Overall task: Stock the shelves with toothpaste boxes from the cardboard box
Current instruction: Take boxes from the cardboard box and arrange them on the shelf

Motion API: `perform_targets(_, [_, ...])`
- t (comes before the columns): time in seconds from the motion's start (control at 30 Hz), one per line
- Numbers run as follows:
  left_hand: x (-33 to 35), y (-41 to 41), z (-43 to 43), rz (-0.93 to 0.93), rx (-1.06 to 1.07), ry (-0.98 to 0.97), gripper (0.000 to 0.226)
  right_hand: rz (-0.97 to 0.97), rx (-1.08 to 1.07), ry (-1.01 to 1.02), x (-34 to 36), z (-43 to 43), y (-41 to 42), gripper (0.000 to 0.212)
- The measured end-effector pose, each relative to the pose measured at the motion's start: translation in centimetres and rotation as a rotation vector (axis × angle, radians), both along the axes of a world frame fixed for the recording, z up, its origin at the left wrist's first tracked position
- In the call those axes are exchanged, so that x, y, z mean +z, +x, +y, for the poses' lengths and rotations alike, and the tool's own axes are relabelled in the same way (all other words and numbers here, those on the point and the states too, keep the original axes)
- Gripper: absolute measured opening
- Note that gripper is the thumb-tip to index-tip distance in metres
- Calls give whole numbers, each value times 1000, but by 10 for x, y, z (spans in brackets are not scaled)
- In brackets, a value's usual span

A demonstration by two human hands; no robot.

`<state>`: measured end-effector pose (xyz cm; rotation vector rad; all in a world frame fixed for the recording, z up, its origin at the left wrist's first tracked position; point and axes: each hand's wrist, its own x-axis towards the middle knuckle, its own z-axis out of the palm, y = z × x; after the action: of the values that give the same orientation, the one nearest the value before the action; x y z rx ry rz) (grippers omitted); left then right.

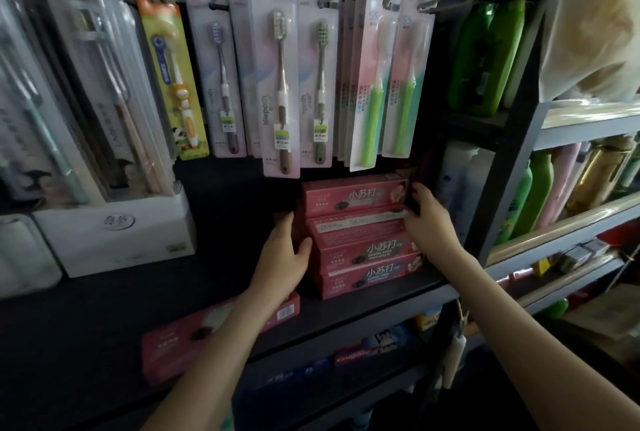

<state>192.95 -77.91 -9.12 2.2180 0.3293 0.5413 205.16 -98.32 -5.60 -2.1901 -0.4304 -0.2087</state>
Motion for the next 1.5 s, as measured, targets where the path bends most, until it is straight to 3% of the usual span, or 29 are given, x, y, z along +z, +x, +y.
perform_targets(0.1, [-13, -41, 19, 136, -23, 184, 65, -173, 75, -111, -6, 11, -42, 63])
perform_targets(0.23, [-25, -100, 57, 585, 14, 521, 93, -314, 289, -226, -17, 38, -91, 58])
perform_targets(0.33, [-28, -130, 74, 735, 57, 610, 101, -389, 462, -296, -30, 69, -114, 53])
perform_targets(0.43, [-22, -144, 83, 587, 106, 579, 71, -375, 584, -331, -41, 98, -131, 48])
perform_targets(0.53, [-16, -157, 81, 366, 153, 765, 62, -251, 518, -249, -41, 111, -136, 49])
perform_targets(0.6, [-10, -163, 77, 158, 159, 809, 58, -92, 403, -124, -35, 108, -133, 52])
perform_targets(0.67, [-1, -166, 71, -22, 156, 846, 57, 188, 330, 60, -23, 99, -130, 54])
perform_targets(0.73, [10, -161, 63, -154, 165, 912, 60, 430, 364, 207, -10, 85, -126, 43])
perform_targets(0.8, [17, -151, 53, -232, 190, 918, 67, 470, 413, 300, 1, 67, -118, 30])
perform_targets(0.9, [23, -131, 38, -275, 255, 741, 83, 395, 373, 485, 16, 36, -100, 18])
perform_targets(1.0, [29, -112, 17, -242, 134, 116, 84, 324, 288, 568, 29, 3, -81, 16])
perform_targets(1.07, [31, -95, 3, -168, 55, -205, 66, 280, 237, 546, 32, -13, -67, 25])
perform_targets(1.17, [30, -64, -11, -214, 81, -256, 45, 259, 199, 456, 30, -22, -45, 38])
perform_targets(1.3, [33, -27, -18, -275, 80, -311, 45, 214, 146, 390, 31, -18, -17, 44])
perform_targets(1.5, [20, 4, -16, -201, 24, -321, 49, 283, 27, 432, 14, -10, 17, 48])
